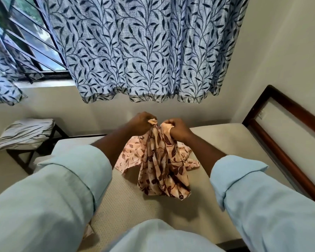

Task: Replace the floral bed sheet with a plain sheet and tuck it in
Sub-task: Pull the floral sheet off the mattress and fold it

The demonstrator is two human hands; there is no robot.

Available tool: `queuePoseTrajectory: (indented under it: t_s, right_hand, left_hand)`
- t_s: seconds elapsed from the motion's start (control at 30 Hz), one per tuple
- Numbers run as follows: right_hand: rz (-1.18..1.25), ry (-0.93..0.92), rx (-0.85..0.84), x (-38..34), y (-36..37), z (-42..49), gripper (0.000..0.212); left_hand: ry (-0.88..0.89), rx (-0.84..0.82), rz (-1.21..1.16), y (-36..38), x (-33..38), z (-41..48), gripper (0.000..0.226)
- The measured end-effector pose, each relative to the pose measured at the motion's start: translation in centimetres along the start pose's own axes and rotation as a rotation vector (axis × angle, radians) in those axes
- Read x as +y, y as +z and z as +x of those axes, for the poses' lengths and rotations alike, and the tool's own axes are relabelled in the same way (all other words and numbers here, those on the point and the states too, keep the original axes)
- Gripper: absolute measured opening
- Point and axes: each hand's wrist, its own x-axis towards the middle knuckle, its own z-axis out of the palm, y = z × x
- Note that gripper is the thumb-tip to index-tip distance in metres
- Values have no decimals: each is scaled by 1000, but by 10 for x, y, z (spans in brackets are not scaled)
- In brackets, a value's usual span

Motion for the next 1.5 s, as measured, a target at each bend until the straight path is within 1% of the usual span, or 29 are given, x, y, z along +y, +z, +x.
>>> queuePoseTrajectory:
  t_s: [0.07, 0.1, 0.2, 0.3, 0.43, 0.57, 0.6, 0.67, 0.73, 0.8, 0.83, 0.87, 0.97, 1.07, 1.1, 1.17, 1.23, 1.27, 1.3, 1.4, 1.47, 1.5]
  right_hand:
    - [59, 8, -3, -7, 7, 3, 15]
    - [98, 31, 4, -9, 10, 4, 17]
    - [232, 139, 16, -10, 9, 6, 28]
    - [313, 207, -46, -7, 7, 7, 38]
    - [342, 260, -56, -6, 8, 8, 39]
    - [396, 271, -140, -5, 8, 4, 46]
    - [429, 276, -159, -3, 7, 4, 50]
    - [534, 294, -192, 4, 3, 3, 66]
    - [604, 320, -187, 11, 1, 3, 80]
    - [545, 334, -161, 20, -1, 0, 86]
    - [464, 328, -165, 27, -1, -3, 88]
    - [360, 322, -184, 34, -2, -8, 90]
    - [81, 306, -272, 58, -1, -25, 96]
    - [-51, 230, -368, 83, 9, -37, 97]
    - [-113, 236, -375, 98, 13, -38, 102]
    - [-193, 277, -344, 142, 24, -33, 122]
    - [-235, 327, -273, 151, 28, -41, 129]
    - [-260, 345, -226, 140, 28, -49, 126]
    - [-278, 357, -182, 131, 28, -54, 118]
    - [-271, 392, -133, 125, 38, -59, 74]
    - [-256, 375, -136, 126, 41, -55, 50]
    - [-241, 361, -125, 125, 39, -52, 42]
  left_hand:
    - [-39, -11, -34, 6, 8, 6, 38]
    - [-43, -1, -42, 9, 8, 8, 36]
    - [-60, 48, -52, 16, 6, 12, 15]
    - [-42, 48, -37, 21, -1, 14, 28]
    - [-61, -19, -103, 26, 1, 12, 21]
    - [-30, 27, -83, 32, -1, 11, 32]
    - [-29, 30, -77, 32, -2, 11, 38]
    - [-49, 33, -50, 32, -4, 10, 46]
    - [-78, 47, -26, 30, -6, 11, 42]
    - [-104, 69, 30, 28, -5, 13, 23]
    - [-118, 74, 44, 26, -4, 14, 16]
    - [-128, 74, 35, 25, -3, 15, 13]
    - [-158, 84, -84, 18, 2, 18, 10]
    - [-223, 99, -310, 10, 9, 24, 12]
    - [-239, 75, -407, 7, 11, 27, 14]
    - [-261, 26, -544, -1, 18, 31, 17]
    - [-257, 10, -640, -8, 25, 33, 18]
    - [-254, 11, -688, -11, 29, 33, 18]
    - [-255, 20, -720, -15, 32, 34, 19]
    - [-278, 91, -781, -23, 33, 37, 20]
    - [-278, 186, -728, -29, 25, 38, 21]
    - [-279, 240, -689, -33, 18, 39, 21]
